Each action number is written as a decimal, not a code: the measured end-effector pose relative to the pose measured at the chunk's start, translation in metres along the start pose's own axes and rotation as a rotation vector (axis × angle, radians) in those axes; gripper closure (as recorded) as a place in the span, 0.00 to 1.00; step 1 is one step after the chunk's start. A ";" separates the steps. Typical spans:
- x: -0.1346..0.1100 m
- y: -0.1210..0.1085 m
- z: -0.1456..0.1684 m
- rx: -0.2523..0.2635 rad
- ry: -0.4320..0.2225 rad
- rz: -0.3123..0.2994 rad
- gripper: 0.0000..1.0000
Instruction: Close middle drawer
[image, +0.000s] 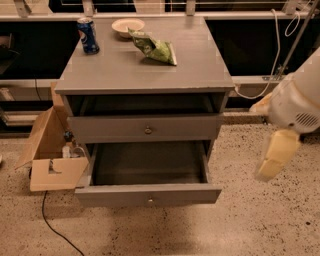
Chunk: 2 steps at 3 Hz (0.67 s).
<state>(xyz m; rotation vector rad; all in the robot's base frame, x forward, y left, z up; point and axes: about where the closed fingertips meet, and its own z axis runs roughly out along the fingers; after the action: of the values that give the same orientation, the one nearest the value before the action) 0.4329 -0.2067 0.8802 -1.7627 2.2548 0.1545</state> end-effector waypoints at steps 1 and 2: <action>0.012 0.017 0.065 -0.102 -0.039 0.022 0.00; 0.018 0.038 0.146 -0.212 -0.088 0.084 0.00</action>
Offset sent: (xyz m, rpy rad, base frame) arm -0.0259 0.0399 -0.2132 0.2049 0.2844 -0.0363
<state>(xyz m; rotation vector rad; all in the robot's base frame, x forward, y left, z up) 0.4139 -0.1775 0.7325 -1.7233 2.3216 0.4959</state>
